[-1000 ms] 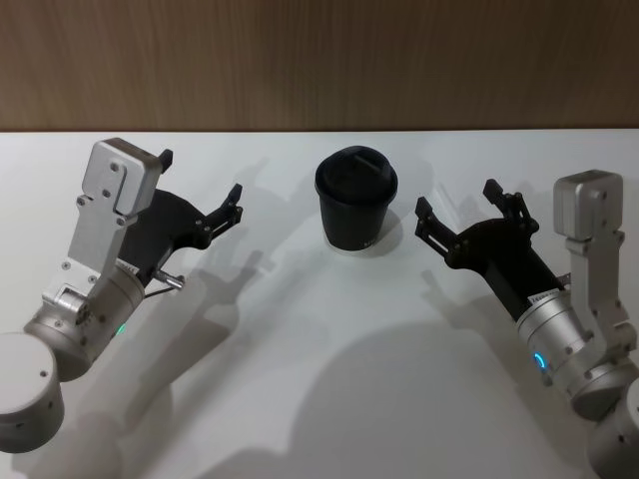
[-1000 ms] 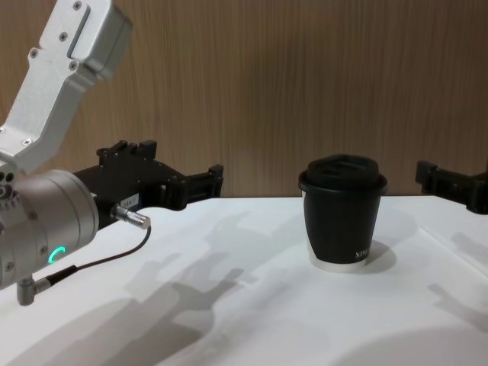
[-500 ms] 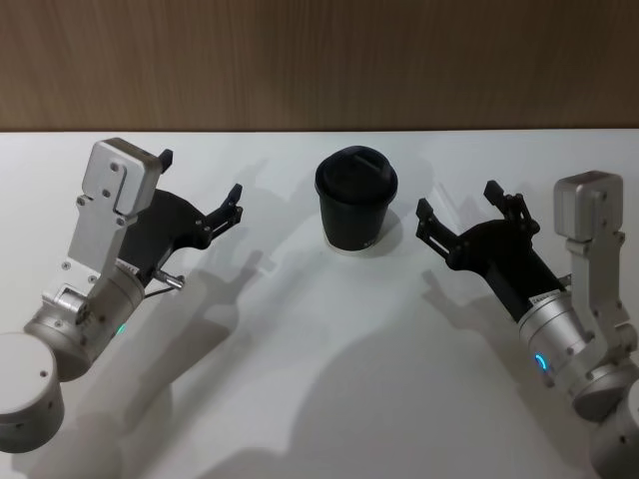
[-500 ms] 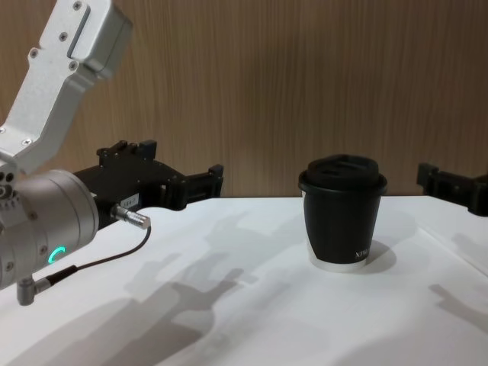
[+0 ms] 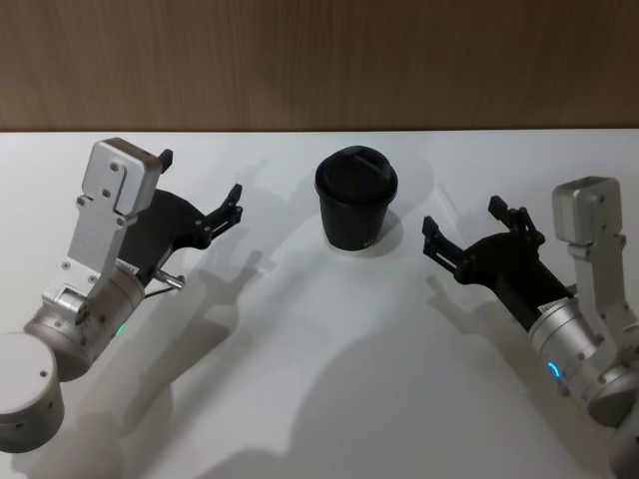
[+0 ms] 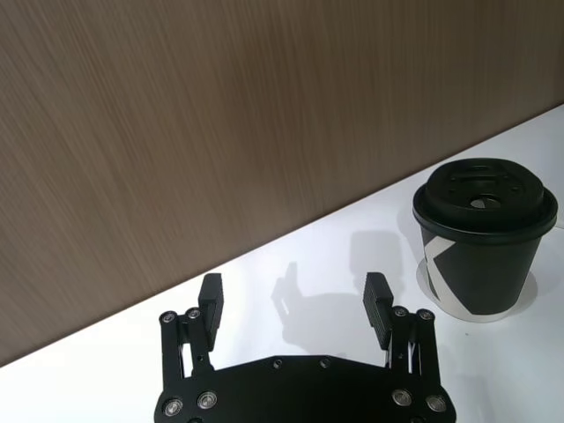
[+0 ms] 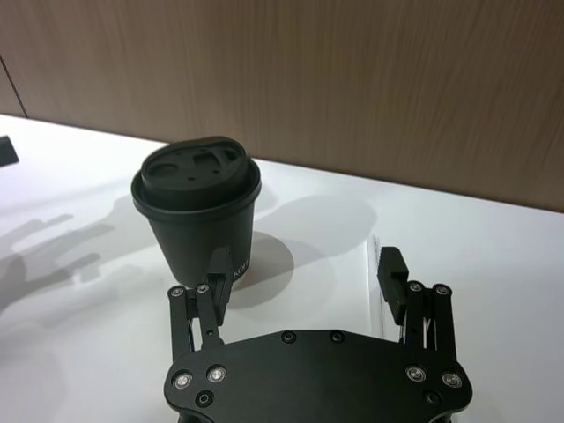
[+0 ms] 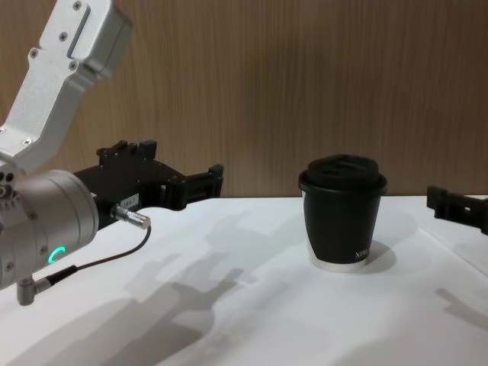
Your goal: Pick up the straw with one hand, pass it to the other hand, and insert it into the cup.
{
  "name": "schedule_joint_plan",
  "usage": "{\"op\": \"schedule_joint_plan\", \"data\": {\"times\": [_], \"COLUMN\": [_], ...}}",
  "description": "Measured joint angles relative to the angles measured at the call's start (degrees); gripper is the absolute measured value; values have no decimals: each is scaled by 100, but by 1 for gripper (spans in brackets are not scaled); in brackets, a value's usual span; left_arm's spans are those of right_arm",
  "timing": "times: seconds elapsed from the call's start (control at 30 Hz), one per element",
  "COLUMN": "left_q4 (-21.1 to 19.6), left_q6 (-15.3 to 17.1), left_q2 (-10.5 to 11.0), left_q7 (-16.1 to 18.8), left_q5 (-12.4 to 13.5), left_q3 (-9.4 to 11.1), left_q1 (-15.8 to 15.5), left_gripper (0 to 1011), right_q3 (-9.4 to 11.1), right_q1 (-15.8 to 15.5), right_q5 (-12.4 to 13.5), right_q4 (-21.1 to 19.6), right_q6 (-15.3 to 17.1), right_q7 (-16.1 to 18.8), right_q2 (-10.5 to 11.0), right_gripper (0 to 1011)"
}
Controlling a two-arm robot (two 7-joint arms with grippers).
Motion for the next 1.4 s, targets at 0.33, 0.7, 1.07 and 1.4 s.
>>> {"op": "schedule_joint_plan", "data": {"times": [0.33, 0.7, 1.07, 1.4], "left_q4": [0, 0, 0, 0], "left_q6": [0, 0, 0, 0], "left_q2": [0, 0, 0, 0], "left_q7": [0, 0, 0, 0], "left_q5": [0, 0, 0, 0], "left_q3": [0, 0, 0, 0], "left_q1": [0, 0, 0, 0], "left_gripper": [1000, 1000, 1000, 1000], "right_q3": [94, 221, 298, 353], "right_q1": [-59, -119, -155, -160], "right_q5": [38, 140, 188, 192], "right_q4": [-30, -33, 9, 87], "right_q6": [214, 434, 612, 708], "right_q7": [114, 254, 392, 520], "right_q2": [79, 124, 184, 241], "right_gripper": [1001, 1001, 1001, 1001]}}
